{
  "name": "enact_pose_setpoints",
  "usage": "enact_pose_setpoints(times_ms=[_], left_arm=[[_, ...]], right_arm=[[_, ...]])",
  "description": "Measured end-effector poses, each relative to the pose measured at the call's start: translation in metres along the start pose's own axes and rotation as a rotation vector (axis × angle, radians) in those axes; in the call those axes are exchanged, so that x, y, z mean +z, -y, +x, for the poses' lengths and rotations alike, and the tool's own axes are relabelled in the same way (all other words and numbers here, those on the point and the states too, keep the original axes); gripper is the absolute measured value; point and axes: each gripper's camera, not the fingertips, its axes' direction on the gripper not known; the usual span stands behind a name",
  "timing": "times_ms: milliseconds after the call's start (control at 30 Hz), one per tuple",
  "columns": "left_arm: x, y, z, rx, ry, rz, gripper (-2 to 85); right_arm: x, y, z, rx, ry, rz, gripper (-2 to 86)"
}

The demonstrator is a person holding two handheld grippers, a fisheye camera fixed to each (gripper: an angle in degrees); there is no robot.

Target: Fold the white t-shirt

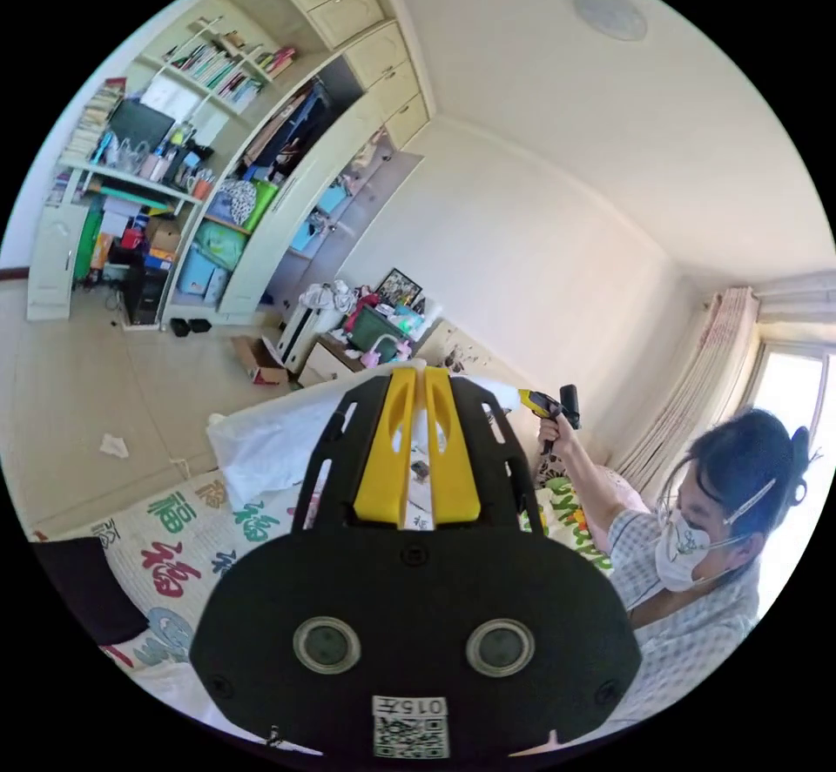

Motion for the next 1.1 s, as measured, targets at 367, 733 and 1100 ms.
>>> enact_pose_setpoints(times_ms=[367,733,1100], left_arm=[[-0.061,-0.189,0.004,-0.091,0.018,-0.350,-0.2],[-0.041,-0.436,-0.061,-0.497,0.194,-0.730,3.3],[-0.060,-0.433,-0.095,-0.547,0.353,-0.663,6.6]], right_arm=[[-0.015,-0.162,0.033,0.161,0.004,-0.371,-0.4],[0.064,-0.328,0.141,0.493,-0.216,-0.950,0.9],[0.082,-0.335,0.185,0.496,-0.251,-1.022,4.9]])
